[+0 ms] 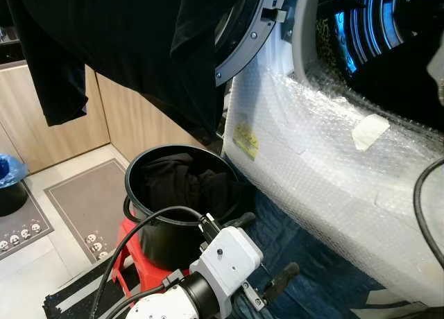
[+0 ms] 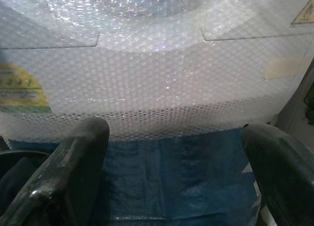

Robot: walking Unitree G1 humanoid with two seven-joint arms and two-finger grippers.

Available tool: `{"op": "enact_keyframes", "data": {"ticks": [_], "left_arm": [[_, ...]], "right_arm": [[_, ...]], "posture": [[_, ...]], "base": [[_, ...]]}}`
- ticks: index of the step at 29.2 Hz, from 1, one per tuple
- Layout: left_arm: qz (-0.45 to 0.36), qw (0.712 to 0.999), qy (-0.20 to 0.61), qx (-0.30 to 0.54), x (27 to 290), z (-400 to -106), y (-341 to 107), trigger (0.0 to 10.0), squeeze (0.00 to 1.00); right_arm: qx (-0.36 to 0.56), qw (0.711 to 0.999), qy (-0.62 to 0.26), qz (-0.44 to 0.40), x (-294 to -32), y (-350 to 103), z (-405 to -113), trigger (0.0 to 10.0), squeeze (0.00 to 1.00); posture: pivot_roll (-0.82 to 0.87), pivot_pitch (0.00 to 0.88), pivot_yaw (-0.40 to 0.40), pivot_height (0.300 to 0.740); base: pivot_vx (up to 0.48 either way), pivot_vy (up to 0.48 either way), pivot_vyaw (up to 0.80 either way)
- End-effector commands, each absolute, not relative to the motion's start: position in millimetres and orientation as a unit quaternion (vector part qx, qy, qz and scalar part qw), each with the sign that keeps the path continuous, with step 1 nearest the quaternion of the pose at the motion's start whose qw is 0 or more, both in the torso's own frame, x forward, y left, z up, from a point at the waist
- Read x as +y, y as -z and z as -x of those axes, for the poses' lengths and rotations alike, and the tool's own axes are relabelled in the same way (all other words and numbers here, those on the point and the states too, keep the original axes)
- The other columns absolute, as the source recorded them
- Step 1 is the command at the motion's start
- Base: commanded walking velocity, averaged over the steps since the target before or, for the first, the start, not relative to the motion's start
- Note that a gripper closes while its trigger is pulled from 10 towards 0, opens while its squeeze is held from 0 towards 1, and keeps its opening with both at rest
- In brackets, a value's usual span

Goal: Clothes washing

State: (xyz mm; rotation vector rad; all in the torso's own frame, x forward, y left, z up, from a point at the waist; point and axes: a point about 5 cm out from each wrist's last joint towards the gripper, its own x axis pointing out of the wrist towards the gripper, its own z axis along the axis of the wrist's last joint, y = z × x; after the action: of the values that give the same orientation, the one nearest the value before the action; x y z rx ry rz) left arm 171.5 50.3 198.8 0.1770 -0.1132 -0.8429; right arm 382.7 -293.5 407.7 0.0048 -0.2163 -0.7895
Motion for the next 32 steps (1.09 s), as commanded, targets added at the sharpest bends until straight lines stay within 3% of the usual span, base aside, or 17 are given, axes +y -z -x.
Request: {"op": "enact_keyframes", "data": {"ticks": [1, 10, 11, 12, 32], "left_arm": [[-0.081, 0.907, 0.410, -0.059, 48.4, -168.3, -202.2, 10.0, 0.00], [-0.078, 0.909, 0.407, -0.055, 48.6, -169.3, -202.5, 10.0, 0.00], [-0.078, 0.909, 0.406, -0.055, 48.5, -169.5, -202.5, 10.0, 0.00], [-0.077, 0.909, 0.406, -0.054, 48.3, -169.5, -202.5, 10.0, 0.00], [-0.076, 0.910, 0.403, -0.055, 48.9, -171.9, -203.5, 10.0, 0.00]], "right_arm": [[-0.100, 0.902, 0.420, -0.003, -311.5, -402.6, -375.2, 10.0, 0.00], [-0.088, 0.885, 0.458, 0.003, -329.1, -393.2, -367.6, 10.0, 0.00], [-0.086, 0.882, 0.463, 0.001, -331.3, -391.6, -366.6, 10.0, 0.20], [-0.084, 0.881, 0.466, -0.002, -333.2, -390.1, -365.9, 10.0, 1.00], [-0.058, 0.894, 0.443, -0.019, -338.4, -382.0, -366.2, 10.0, 1.00]], "posture": [[0.07, 0.115, -0.200, 0.740], [0.06, 0.128, -0.195, 0.740], [0.06, 0.130, -0.193, 0.740], [0.06, 0.130, -0.192, 0.740], [0.05, 0.136, -0.178, 0.740]], "base": [[0.000, 0.000, 0.00], [0.000, 0.000, 0.00], [0.000, 0.000, 0.00], [0.000, 0.000, 0.00], [0.000, 0.000, 0.00]]}}
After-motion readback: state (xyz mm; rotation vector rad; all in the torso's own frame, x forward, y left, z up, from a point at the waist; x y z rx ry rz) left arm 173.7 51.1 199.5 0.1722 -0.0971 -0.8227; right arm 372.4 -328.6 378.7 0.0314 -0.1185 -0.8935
